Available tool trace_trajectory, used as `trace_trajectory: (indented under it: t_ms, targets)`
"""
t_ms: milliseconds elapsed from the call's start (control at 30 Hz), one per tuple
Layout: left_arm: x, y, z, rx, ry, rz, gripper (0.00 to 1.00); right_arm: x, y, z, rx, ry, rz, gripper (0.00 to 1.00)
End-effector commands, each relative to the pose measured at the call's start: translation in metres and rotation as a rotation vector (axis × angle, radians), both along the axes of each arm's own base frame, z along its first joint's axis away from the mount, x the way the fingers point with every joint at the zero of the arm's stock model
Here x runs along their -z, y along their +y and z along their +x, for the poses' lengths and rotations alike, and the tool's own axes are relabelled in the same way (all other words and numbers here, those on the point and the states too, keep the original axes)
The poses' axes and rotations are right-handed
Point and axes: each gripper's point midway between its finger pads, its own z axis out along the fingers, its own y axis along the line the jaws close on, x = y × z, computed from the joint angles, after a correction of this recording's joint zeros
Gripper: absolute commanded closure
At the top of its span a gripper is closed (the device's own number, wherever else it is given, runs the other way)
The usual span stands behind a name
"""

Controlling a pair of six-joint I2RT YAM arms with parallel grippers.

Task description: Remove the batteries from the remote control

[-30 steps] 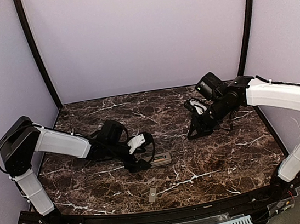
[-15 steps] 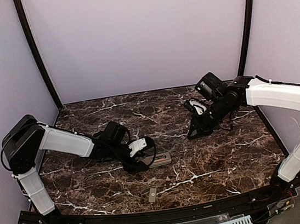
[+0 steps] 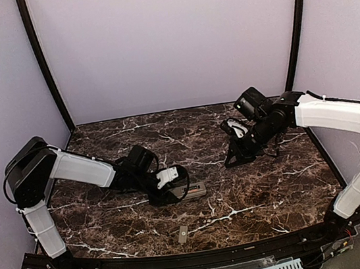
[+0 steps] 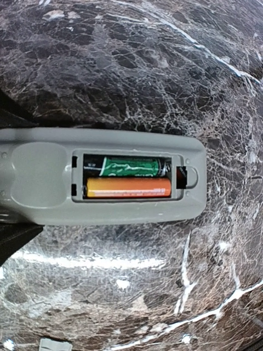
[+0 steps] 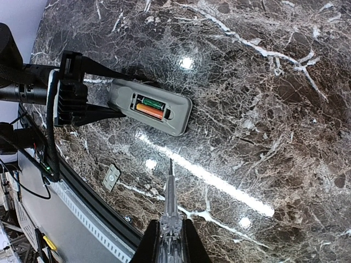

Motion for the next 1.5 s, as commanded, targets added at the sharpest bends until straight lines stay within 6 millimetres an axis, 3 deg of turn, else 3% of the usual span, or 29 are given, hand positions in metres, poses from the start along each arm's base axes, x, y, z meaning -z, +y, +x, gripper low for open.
trace_trajectory:
  t_ms: [0,100,300,467,600,1000,1467]
  targets:
    - [0.003,-0.001,-0.005,0.025,0.017,0.021,0.65,0.004,0.004,-0.001,-0.018,-0.005,-0.002,1.0]
    - [-0.002,-0.003,-0.003,0.025,-0.015,0.028,0.74,0.003,0.004,-0.001,-0.016,-0.009,0.003,1.0]
    - [-0.021,-0.012,-0.004,0.028,-0.19,0.059,0.82,0.004,0.006,-0.003,-0.026,-0.015,0.023,1.0]
    - [-0.041,-0.019,-0.005,0.026,-0.337,0.049,0.88,-0.008,0.012,-0.005,-0.049,-0.048,0.082,1.0]
    - [-0.053,-0.02,-0.007,0.019,-0.421,0.048,0.98,-0.016,0.017,-0.006,-0.073,-0.084,0.102,1.0]
    - [-0.065,-0.017,-0.01,-0.023,-0.466,0.053,1.0,-0.009,0.039,-0.016,-0.12,-0.133,0.039,1.0]
    - [-0.067,-0.023,-0.016,-0.058,-0.377,0.006,1.0,-0.003,0.055,-0.003,-0.067,-0.168,0.043,1.0]
